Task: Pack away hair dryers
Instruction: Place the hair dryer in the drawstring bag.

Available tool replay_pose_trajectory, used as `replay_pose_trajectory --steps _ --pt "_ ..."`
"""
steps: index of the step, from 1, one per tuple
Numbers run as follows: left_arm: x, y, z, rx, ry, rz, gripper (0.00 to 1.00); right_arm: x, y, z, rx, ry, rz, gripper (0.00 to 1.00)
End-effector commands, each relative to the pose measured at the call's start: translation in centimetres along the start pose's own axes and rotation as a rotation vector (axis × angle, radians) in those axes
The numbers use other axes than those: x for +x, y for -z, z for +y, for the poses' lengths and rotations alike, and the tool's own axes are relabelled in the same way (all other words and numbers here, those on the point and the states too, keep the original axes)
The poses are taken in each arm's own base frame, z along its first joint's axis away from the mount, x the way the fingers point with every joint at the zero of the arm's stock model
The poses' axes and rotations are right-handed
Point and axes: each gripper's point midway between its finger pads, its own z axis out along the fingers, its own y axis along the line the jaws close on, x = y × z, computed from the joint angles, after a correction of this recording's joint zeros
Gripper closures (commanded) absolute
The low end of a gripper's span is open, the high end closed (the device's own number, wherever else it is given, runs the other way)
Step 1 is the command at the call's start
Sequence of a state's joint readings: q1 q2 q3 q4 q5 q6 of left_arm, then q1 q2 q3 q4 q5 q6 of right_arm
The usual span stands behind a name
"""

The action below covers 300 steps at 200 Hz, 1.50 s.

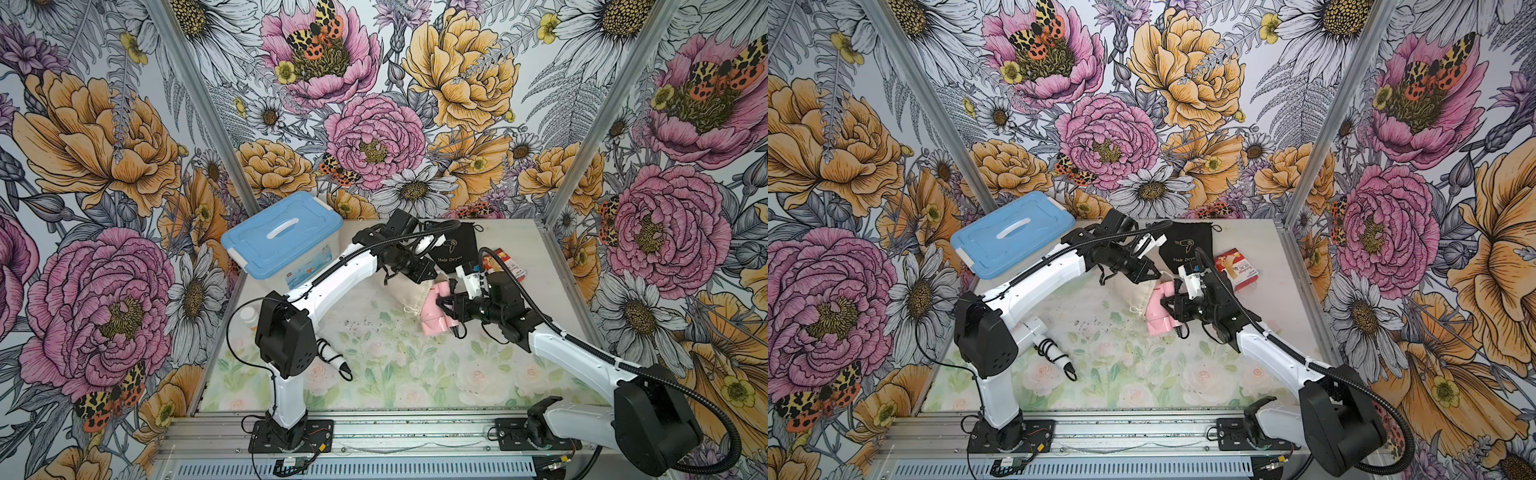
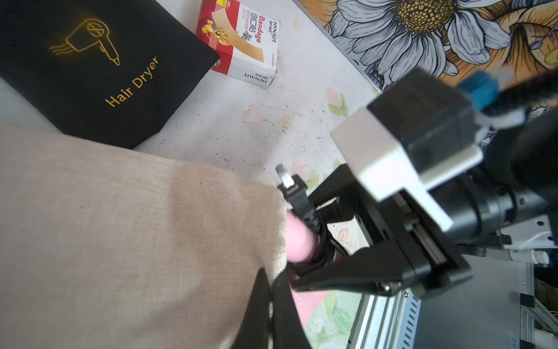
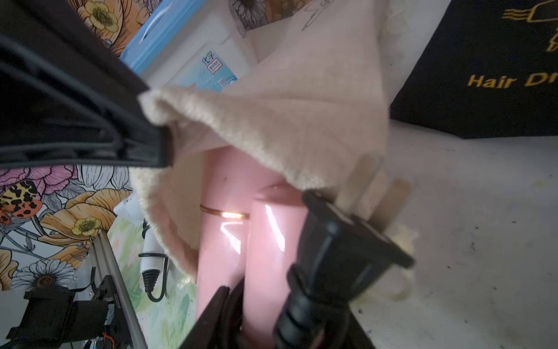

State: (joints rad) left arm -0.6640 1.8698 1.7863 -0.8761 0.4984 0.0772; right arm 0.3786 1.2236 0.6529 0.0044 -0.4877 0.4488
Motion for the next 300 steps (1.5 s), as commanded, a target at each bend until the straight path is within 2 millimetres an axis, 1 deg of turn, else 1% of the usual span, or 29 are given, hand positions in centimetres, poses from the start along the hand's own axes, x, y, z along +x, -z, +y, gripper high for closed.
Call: replay_pose_trajectory --steps 1,8,10,14,41,69,89,90,91,94,130,155,197,249,287,300 --pt "0.0 0.8 -1.2 0.034 -0.008 -0.023 1.0 -3.3 1.6 1.7 -0.078 0.024 -0.122 0.87" --pt "0.2 0.6 -1.2 0.035 -0.007 -0.017 1.0 -3.5 1.8 1.7 -0.08 0.019 -0.132 0.87" --pt "-0.1 1.6 -1.7 0.035 -0.019 -0.038 1.0 -3.5 1.9 1.7 -0.081 0.016 -0.134 0.87" --pt "-0.2 1.9 -1.8 0.035 -0.022 -0.043 1.0 -3.7 2.0 1.7 -0.084 0.015 -0.139 0.87" --pt "0.5 1.3 -1.6 0.038 -0.008 -0.029 1.0 -4.5 2.7 2.1 -0.098 0.006 -0.164 0.87" --pt "0.5 0.5 -1.7 0.056 0.002 -0.027 1.0 -4.5 2.4 2.0 -0.099 -0.005 -0.155 0.87" --pt "-0.2 0.8 -2.5 0.063 -0.016 -0.043 1.0 -3.7 1.7 1.2 -0.083 -0.021 -0.128 0.87" --pt "0.0 0.1 -2.1 0.064 -0.007 -0.028 1.0 -3.6 1.7 1.1 -0.081 -0.022 -0.126 0.87" --pt "0.1 -0.2 -2.0 0.064 -0.004 -0.022 1.0 -3.5 1.7 1.1 -0.081 -0.024 -0.125 0.87" --pt "0.1 -0.5 -1.8 0.064 -0.002 -0.017 1.0 -3.4 1.6 1.0 -0.079 -0.024 -0.12 0.87" --pt "-1.6 -0.3 -2.0 0.064 -0.016 -0.05 1.0 -1.4 1.0 -0.1 -0.039 -0.03 -0.072 0.87" --pt "-2.4 -0.5 -1.9 0.065 -0.017 -0.061 1.0 -0.2 0.6 -0.3 -0.03 -0.027 -0.033 0.87" --pt "-2.8 -1.8 -1.4 0.073 -0.003 -0.049 1.0 0.8 -0.1 0.1 -0.044 -0.022 0.007 0.87" --pt "-2.4 -3.9 0.5 0.05 0.038 -0.016 1.0 1.5 0.1 1.4 -0.042 0.0 0.025 0.87" --pt "-2.3 -4.5 1.7 0.037 0.061 -0.009 1.0 1.8 0.4 1.7 -0.027 0.007 0.026 0.87" --pt "-2.4 -4.5 1.6 0.045 0.06 -0.011 1.0 1.8 0.4 1.8 -0.019 0.011 0.027 0.87"
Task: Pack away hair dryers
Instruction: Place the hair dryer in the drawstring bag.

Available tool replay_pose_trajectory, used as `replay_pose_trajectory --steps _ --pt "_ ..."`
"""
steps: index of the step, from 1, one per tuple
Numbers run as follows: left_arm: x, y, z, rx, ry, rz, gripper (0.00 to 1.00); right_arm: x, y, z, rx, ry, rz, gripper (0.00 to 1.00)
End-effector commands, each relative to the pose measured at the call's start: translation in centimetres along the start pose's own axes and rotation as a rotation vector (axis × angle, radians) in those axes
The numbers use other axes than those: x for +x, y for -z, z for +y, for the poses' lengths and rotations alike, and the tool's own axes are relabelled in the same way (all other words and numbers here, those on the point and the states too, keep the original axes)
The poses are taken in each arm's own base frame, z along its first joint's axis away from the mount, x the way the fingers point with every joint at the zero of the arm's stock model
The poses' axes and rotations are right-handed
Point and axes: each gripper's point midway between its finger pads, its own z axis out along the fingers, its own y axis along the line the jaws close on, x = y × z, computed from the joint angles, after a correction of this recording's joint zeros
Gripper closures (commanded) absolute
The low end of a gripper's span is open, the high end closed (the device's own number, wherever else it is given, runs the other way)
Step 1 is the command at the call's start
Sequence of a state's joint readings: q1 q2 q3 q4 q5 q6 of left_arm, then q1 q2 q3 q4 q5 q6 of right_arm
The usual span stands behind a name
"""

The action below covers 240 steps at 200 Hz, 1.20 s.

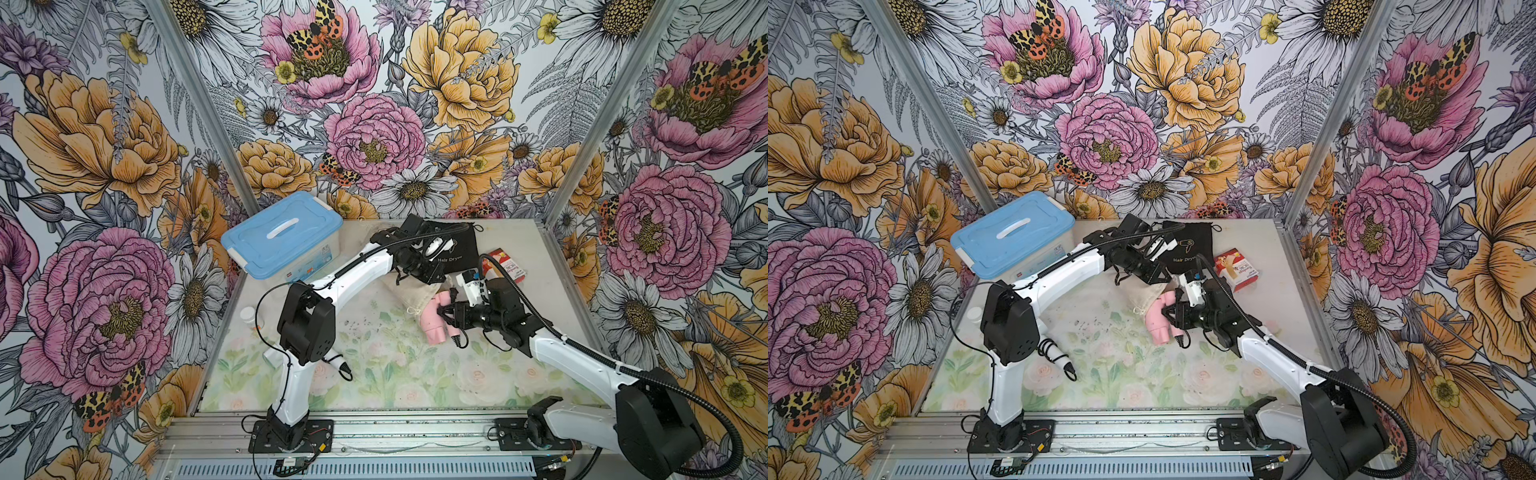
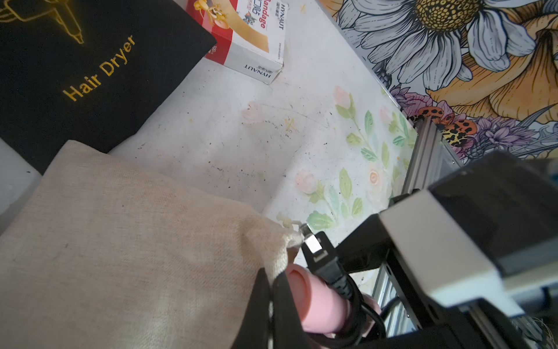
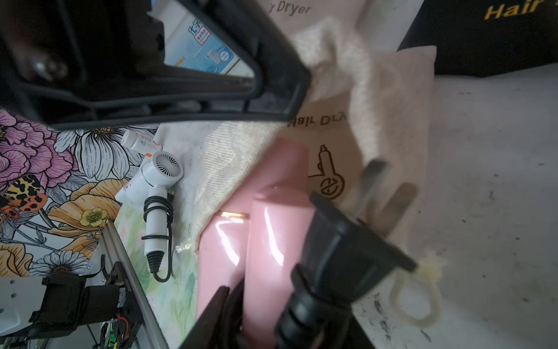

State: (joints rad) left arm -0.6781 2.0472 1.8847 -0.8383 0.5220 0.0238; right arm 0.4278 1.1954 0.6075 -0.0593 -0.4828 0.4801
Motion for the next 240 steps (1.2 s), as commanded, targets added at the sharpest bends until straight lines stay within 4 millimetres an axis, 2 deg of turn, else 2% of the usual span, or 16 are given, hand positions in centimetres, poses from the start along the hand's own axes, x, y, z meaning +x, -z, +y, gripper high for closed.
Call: replay_pose_trajectory --steps 1,25,51,120,143,185,221,240 --pt "-1.8 0.8 -0.2 0.015 -0.004 -0.053 1.0 -1.6 0.7 1.4 -0.018 0.057 -0.064 0.87" --pt "-1.8 1.0 -0.4 0.027 -0.009 -0.053 1.0 -1.6 0.5 1.5 -0.014 0.059 -0.064 0.87" --pt "-1.9 1.5 -1.5 0.048 -0.03 -0.062 1.0 -1.4 -0.2 1.0 -0.009 0.057 -0.053 0.87" --pt "-0.9 3.3 -4.1 0.089 -0.073 -0.069 1.0 -3.8 -1.4 0.9 -0.065 0.051 -0.1 0.87" --pt "0.0 3.6 -4.5 0.095 -0.076 -0.058 1.0 -5.1 -0.9 0.6 -0.084 0.035 -0.127 0.87" --pt "2.2 2.9 -3.8 0.083 -0.05 -0.011 1.0 -7.6 1.3 1.0 -0.123 0.019 -0.195 0.87" --pt "3.5 2.0 -3.7 0.083 -0.033 0.019 1.0 -8.9 2.6 1.6 -0.147 0.002 -0.233 0.87" --pt "3.8 1.6 -3.6 0.086 -0.024 0.028 1.0 -9.3 3.0 1.2 -0.143 -0.018 -0.248 0.87"
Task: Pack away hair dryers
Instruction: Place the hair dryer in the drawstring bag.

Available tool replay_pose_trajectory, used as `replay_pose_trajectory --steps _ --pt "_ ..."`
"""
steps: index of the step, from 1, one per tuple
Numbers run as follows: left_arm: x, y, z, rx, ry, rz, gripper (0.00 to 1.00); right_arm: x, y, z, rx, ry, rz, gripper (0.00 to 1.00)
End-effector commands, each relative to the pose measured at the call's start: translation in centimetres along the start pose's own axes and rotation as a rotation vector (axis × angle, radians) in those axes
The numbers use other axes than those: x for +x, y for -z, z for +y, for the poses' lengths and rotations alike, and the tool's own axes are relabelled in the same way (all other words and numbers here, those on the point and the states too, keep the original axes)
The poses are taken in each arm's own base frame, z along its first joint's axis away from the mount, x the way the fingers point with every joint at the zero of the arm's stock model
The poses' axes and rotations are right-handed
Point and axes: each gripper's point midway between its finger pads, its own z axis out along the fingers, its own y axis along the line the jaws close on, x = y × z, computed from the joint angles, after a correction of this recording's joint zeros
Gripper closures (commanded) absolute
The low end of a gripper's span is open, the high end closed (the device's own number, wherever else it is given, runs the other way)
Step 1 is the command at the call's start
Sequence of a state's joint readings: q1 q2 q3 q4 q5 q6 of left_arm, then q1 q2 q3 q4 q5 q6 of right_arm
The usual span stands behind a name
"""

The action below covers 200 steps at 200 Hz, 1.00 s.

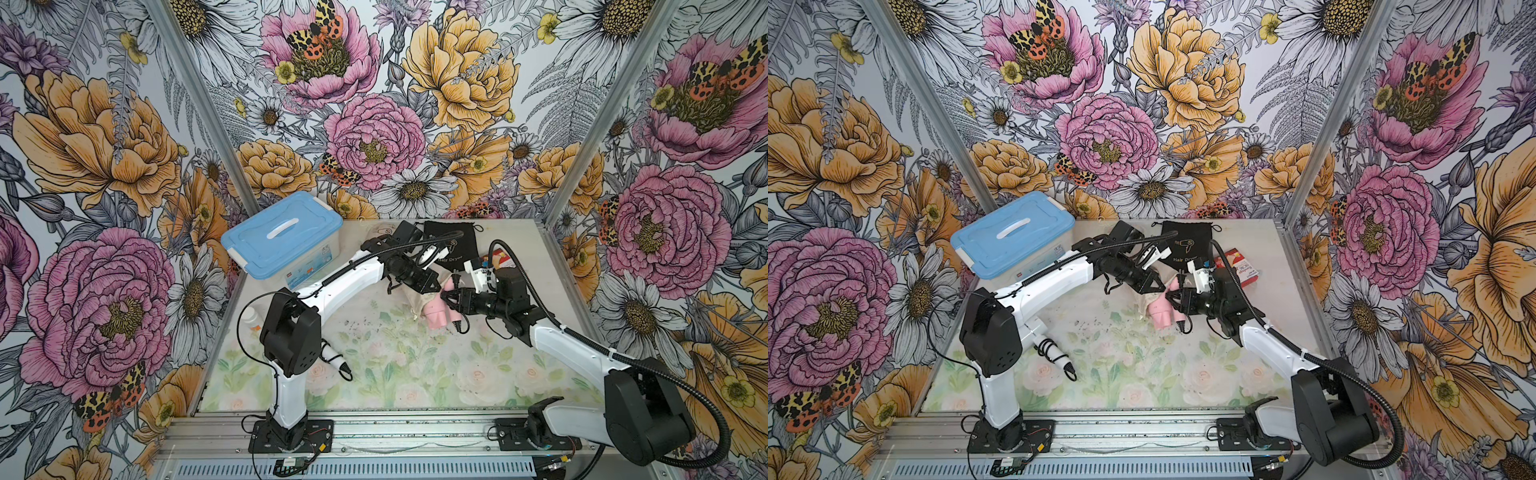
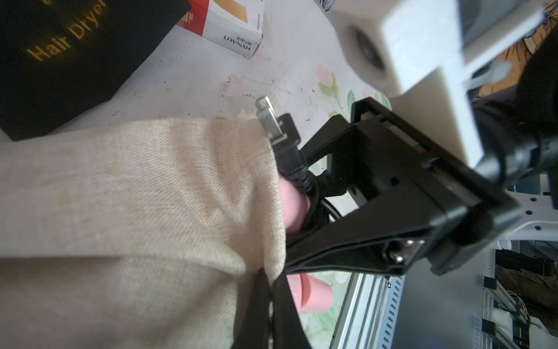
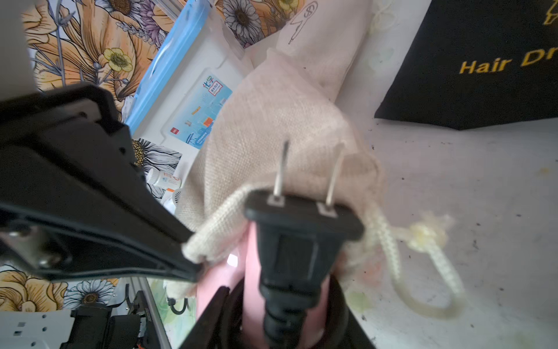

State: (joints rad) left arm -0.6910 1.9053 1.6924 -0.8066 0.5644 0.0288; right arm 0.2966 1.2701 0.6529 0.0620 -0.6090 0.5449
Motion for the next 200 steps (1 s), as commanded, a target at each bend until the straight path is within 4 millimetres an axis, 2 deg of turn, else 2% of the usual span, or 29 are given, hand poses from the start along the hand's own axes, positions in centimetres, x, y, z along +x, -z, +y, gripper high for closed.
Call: replay_pose_trajectory --steps 1,36,86,108,135,200 --pt "0.5 0.1 -1.4 0.037 -0.018 0.006 1.0 -4.9 1.8 3.1 -0.085 0.063 -0.146 0.87" --pt "0.4 0.2 -1.9 0.041 -0.026 0.001 1.0 -5.1 1.9 1.0 -0.037 0.003 -0.163 0.87" --pt "-0.7 2.1 -2.6 0.03 -0.048 -0.047 1.0 -4.7 1.7 -1.3 0.008 -0.058 -0.173 0.87" --pt "-1.1 2.4 -2.5 0.017 -0.044 -0.06 1.0 -4.5 1.6 -1.4 0.0 -0.07 -0.173 0.87" --pt "-1.7 2.0 -1.4 -0.014 -0.015 -0.063 1.0 -3.9 1.8 -1.3 -0.004 -0.069 -0.178 0.87" --pt "-5.5 0.9 -0.7 -0.006 0.037 -0.109 1.0 -1.6 2.2 -1.4 0.035 -0.039 -0.139 0.88"
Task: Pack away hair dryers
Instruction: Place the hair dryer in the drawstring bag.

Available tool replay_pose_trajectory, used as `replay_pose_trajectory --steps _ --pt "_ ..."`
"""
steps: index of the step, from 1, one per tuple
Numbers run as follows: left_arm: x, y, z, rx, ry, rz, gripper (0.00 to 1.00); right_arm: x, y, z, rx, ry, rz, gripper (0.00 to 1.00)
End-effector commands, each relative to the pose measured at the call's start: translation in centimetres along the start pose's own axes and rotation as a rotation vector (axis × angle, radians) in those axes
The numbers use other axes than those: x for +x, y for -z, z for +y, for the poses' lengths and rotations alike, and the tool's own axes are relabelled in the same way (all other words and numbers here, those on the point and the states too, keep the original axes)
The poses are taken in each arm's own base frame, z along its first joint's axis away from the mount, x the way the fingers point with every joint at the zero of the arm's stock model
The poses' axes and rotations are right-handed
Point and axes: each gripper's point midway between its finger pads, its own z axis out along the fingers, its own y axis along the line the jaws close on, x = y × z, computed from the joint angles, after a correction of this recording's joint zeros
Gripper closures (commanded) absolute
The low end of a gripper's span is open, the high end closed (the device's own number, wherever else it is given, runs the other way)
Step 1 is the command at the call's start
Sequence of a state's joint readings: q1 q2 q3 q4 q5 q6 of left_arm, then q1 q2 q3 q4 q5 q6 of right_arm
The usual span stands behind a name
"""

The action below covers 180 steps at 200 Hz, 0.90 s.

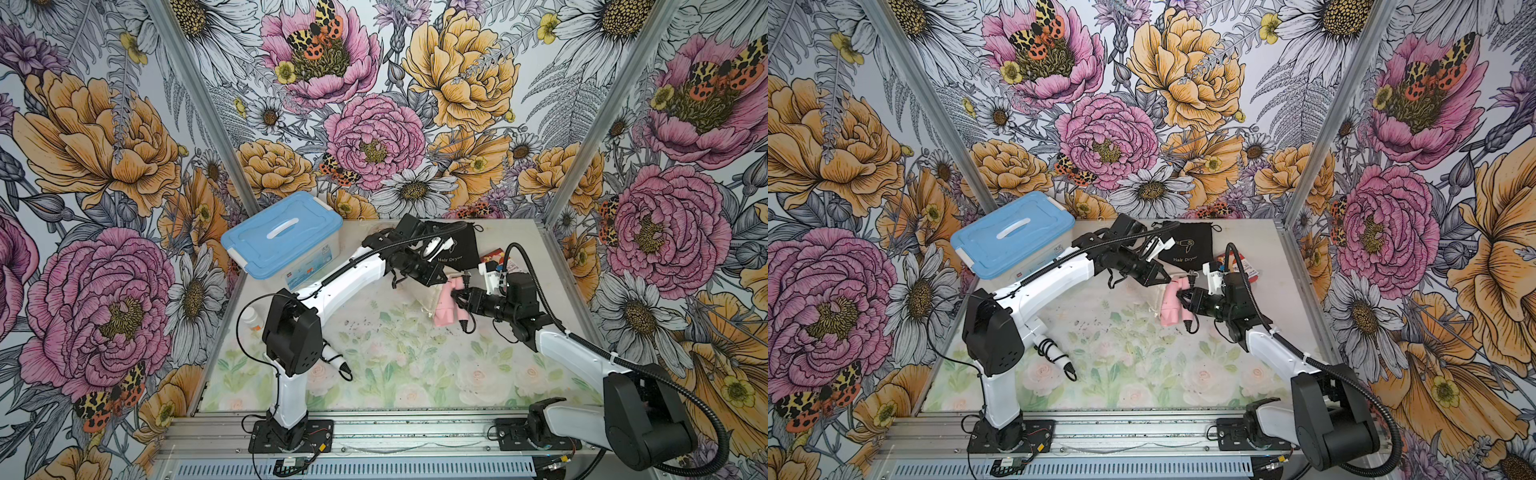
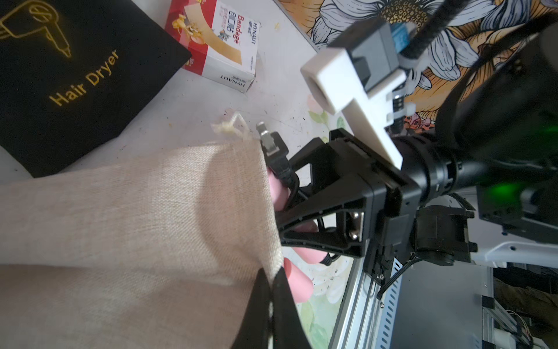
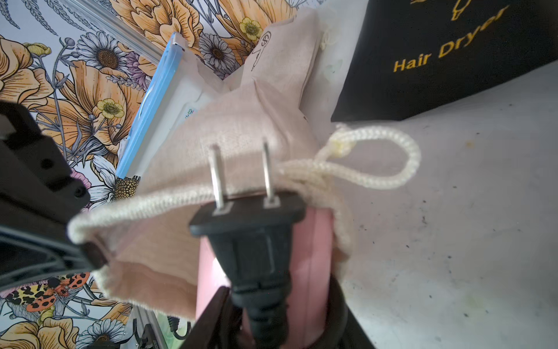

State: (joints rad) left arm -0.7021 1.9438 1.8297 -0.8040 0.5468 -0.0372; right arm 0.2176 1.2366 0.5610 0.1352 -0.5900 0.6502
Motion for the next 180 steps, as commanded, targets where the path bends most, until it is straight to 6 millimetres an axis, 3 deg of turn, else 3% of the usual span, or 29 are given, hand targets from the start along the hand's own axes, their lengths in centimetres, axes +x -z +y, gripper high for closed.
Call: replay_pose_trajectory --steps 1,87,180 --pt "-1.7 -0.3 0.5 -0.001 0.033 -0.027 1.0 -1.4 0.7 1.9 -0.03 0.089 -0.064 0.88" --pt "-2.3 -2.7 2.4 0.001 0.106 -0.013 1.0 0.7 0.1 3.3 0.01 0.184 -0.003 0.88" --pt "-3.6 -1.9 0.0 0.049 0.066 -0.052 1.0 2.3 -1.8 3.3 -0.033 0.188 0.063 0.89"
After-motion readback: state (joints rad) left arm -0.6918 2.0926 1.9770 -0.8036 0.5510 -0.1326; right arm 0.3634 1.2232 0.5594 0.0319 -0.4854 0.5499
